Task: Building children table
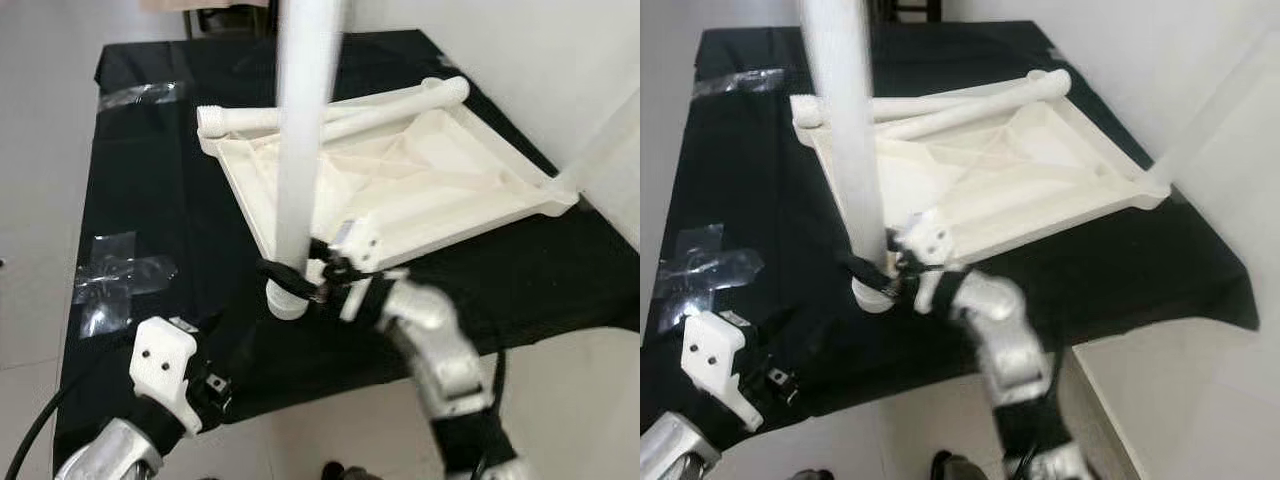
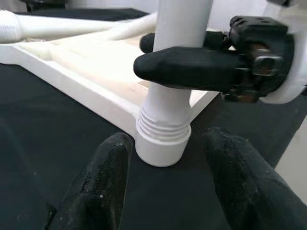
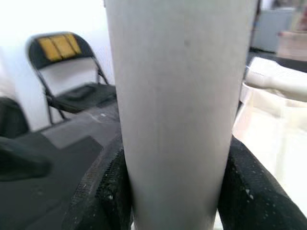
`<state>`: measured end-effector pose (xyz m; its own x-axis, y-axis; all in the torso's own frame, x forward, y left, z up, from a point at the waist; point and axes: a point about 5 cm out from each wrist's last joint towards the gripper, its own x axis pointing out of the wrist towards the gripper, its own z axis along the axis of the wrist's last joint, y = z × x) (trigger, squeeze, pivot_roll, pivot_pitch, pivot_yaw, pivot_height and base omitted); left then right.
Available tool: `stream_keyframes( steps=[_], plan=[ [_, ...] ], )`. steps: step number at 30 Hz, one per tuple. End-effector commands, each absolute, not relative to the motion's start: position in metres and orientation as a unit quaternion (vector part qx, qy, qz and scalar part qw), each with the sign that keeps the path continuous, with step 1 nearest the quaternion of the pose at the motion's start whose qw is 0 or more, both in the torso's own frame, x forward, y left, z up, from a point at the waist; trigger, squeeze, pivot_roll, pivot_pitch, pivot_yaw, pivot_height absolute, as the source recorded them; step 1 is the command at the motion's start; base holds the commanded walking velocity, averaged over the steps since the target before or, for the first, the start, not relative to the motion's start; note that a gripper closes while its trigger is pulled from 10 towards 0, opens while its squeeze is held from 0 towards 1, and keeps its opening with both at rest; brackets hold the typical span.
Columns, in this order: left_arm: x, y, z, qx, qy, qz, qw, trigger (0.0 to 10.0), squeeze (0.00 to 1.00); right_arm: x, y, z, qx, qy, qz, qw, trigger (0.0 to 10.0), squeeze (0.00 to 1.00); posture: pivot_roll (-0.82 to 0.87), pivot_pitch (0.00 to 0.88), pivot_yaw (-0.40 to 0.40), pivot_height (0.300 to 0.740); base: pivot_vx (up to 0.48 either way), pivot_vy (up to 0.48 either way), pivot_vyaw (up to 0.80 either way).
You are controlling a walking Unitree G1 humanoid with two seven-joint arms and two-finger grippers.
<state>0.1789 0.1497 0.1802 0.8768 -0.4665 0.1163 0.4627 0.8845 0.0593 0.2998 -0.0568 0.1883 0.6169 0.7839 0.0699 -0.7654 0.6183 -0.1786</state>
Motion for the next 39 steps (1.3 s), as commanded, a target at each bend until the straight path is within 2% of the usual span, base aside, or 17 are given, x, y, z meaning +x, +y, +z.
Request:
stream_keyframes(
  steps=[1, 7, 8, 11, 13, 14, 16, 19, 20, 25, 26, 30, 31, 32, 33, 34, 39],
  plan=[
    [0.176, 0.150, 0.178, 0.011, -0.054, -0.246, 0.968, 10.0, 0.00, 0.296, -0.068, 0.154, -0.088, 0.019, 0.371, 0.924, 0.0, 0.00, 0.08, 0.245, -0.095, 0.740, 0.000, 0.000, 0.00],
    [0.178, 0.148, 0.178, 0.013, -0.055, -0.251, 0.966, 10.0, 0.00, 0.304, -0.069, 0.160, -0.086, 0.008, 0.374, 0.923, 0.0, 0.00, 0.10, 0.232, -0.107, 0.740, 0.000, 0.000, 0.00],
    [0.180, 0.149, 0.178, 0.014, -0.058, -0.246, 0.967, 10.0, 0.00, 0.313, -0.069, 0.171, -0.086, -0.002, 0.385, 0.919, 9.7, 0.00, 0.10, 0.226, -0.110, 0.740, 0.000, 0.000, 0.00],
    [0.181, 0.149, 0.178, 0.015, -0.060, -0.244, 0.968, 10.0, 0.00, 0.316, -0.065, 0.182, -0.074, -0.009, 0.401, 0.913, 10.0, 0.00, 0.11, 0.224, -0.110, 0.740, 0.000, 0.000, 0.00],
    [0.181, 0.149, 0.178, 0.015, -0.060, -0.244, 0.968, 10.0, 0.00, 0.315, -0.063, 0.185, -0.063, -0.012, 0.419, 0.906, 10.0, 0.00, 0.11, 0.224, -0.110, 0.740, 0.000, 0.000, 0.00],
    [0.182, 0.149, 0.179, 0.015, -0.061, -0.245, 0.968, 10.0, 0.00, 0.316, -0.061, 0.194, -0.049, -0.027, 0.451, 0.891, 10.0, 1.00, 0.12, 0.217, -0.105, 0.740, 0.000, 0.000, 0.00],
    [0.183, 0.149, 0.180, 0.016, -0.063, -0.246, 0.967, 10.0, 0.00, 0.319, -0.063, 0.211, -0.068, -0.075, 0.530, 0.842, 10.0, 1.00, 0.12, 0.216, -0.104, 0.740, 0.000, 0.000, 0.00],
    [0.183, 0.149, 0.179, 0.016, -0.063, -0.247, 0.967, 10.0, 0.00, 0.319, -0.064, 0.214, -0.070, -0.080, 0.557, 0.823, 10.0, 1.00, 0.13, 0.214, -0.105, 0.740, 0.000, 0.000, 0.00],
    [0.182, 0.149, 0.179, 0.016, -0.062, -0.247, 0.967, 10.0, 0.00, 0.320, -0.065, 0.216, -0.074, -0.082, 0.570, 0.814, 10.0, 0.00, 0.13, 0.213, -0.107, 0.740, 0.000, 0.000, 0.00],
    [0.182, 0.149, 0.179, 0.019, -0.061, -0.246, 0.967, 10.0, 0.00, 0.321, -0.063, 0.223, -0.084, -0.085, 0.622, 0.773, 10.0, 0.00, 0.15, 0.212, -0.118, 0.740, 0.000, 0.000, 0.00],
    [0.181, 0.150, 0.179, 0.020, -0.061, -0.244, 0.968, 10.0, 0.00, 0.324, -0.062, 0.228, -0.082, -0.087, 0.647, 0.753, 10.0, 0.00, 0.15, 0.213, -0.119, 0.740, 0.000, 0.000, 0.00],
    [0.181, 0.150, 0.179, 0.021, -0.060, -0.243, 0.968, 10.0, 0.00, 0.326, -0.061, 0.230, -0.082, -0.085, 0.653, 0.748, 10.0, 0.00, 0.15, 0.213, -0.119, 0.740, 0.000, 0.000, 0.00],
    [0.181, 0.150, 0.179, 0.022, -0.060, -0.242, 0.968, 10.0, 0.00, 0.332, -0.061, 0.232, -0.086, -0.084, 0.655, 0.746, 9.2, 0.00, 0.15, 0.213, -0.119, 0.740, 0.000, 0.000, 0.00],
    [0.182, 0.151, 0.179, 0.024, -0.060, -0.241, 0.968, 10.0, 0.00, 0.336, -0.061, 0.234, -0.086, -0.083, 0.655, 0.746, 6.5, 0.00, 0.16, 0.215, -0.120, 0.740, 0.000, 0.000, 0.00],
    [0.182, 0.151, 0.179, 0.024, -0.060, -0.241, 0.968, 10.0, 0.00, 0.336, -0.061, 0.234, -0.086, -0.083, 0.655, 0.746, 6.5, 0.00, 0.16, 0.215, -0.120, 0.740, 0.000, 0.000, 0.00],
    [0.183, 0.150, 0.179, 0.026, -0.061, -0.241, 0.968, 10.0, 0.00, 0.340, -0.061, 0.236, -0.083, -0.086, 0.658, 0.743, 0.0, 0.00, 0.16, 0.214, -0.125, 0.740, 0.000, 0.000, 0.00],
    [0.185, 0.150, 0.181, 0.029, -0.064, -0.241, 0.968, 10.0, 0.00, 0.344, -0.063, 0.244, -0.076, -0.092, 0.680, 0.724, 0.0, 0.00, 0.16, 0.216, -0.125, 0.740, 0.000, 0.000, 0.00]
  ],
)
